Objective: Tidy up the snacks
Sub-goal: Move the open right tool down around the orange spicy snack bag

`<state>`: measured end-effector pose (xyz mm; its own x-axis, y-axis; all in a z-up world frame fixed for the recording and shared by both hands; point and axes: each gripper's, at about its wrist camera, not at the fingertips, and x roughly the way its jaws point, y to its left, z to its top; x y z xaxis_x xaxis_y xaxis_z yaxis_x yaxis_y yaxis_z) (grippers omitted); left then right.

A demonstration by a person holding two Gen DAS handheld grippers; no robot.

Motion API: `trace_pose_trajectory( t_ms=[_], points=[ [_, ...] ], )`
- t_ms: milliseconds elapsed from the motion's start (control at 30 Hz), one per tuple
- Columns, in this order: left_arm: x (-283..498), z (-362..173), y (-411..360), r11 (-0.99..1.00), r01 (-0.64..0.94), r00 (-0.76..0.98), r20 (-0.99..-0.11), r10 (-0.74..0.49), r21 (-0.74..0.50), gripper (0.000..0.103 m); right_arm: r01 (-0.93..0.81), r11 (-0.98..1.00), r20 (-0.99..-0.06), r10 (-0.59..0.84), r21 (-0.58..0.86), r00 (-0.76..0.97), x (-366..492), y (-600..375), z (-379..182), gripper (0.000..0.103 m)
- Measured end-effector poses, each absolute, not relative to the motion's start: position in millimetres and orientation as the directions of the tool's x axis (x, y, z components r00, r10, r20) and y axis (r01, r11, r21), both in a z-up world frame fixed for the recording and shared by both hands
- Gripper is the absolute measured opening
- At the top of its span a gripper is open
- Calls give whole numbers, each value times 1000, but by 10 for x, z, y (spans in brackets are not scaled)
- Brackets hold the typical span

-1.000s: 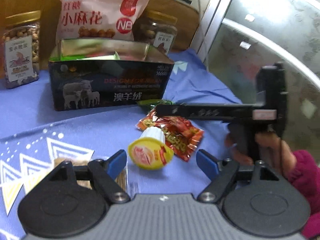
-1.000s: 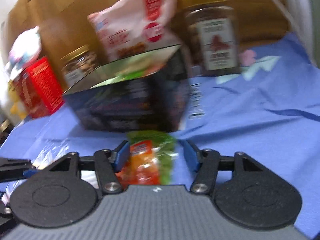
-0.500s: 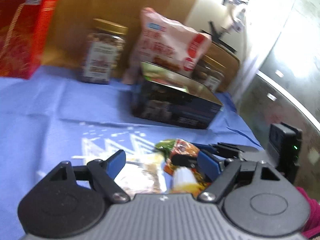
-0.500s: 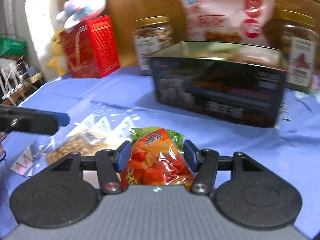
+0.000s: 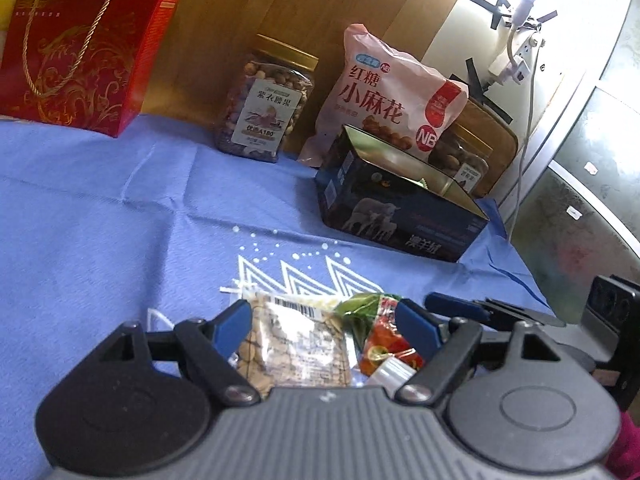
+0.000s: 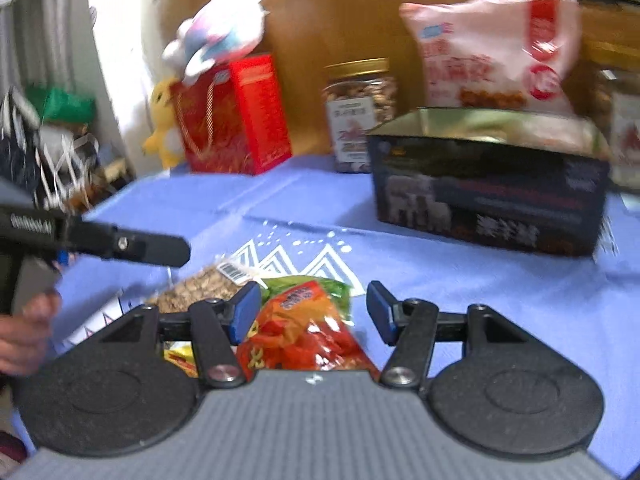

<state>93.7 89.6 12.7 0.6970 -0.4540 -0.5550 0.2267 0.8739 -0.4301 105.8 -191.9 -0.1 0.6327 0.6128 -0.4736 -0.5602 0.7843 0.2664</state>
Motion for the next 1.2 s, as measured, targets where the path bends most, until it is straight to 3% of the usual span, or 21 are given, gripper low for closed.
trace_pose_trajectory(
  t_ms=[233,567,1000,1133,1200],
  points=[
    [988,102,875,870,226,684,-564,-462,-439,81,-497,784,-465,620,371,632,1053,-2124,0,60],
    [1030,76,584,849,309,630,-576,-520,-428,81,-553,772,-544,623,312,563,902,-2053,-25,52],
    [1100,-23,-10,813,459,512,-641,-571,-358,82,-607,768,-553,602,202,576,472,-2096,6,61],
    [1064,-47,15,817,446,518,-639,-569,-366,83,-630,771,-552,566,91,613,368,-1973,24,44],
    [1046,-54,79,811,434,514,-631,-581,-393,82,-635,772,-520,555,31,649,318,-1944,54,30]
  ],
)
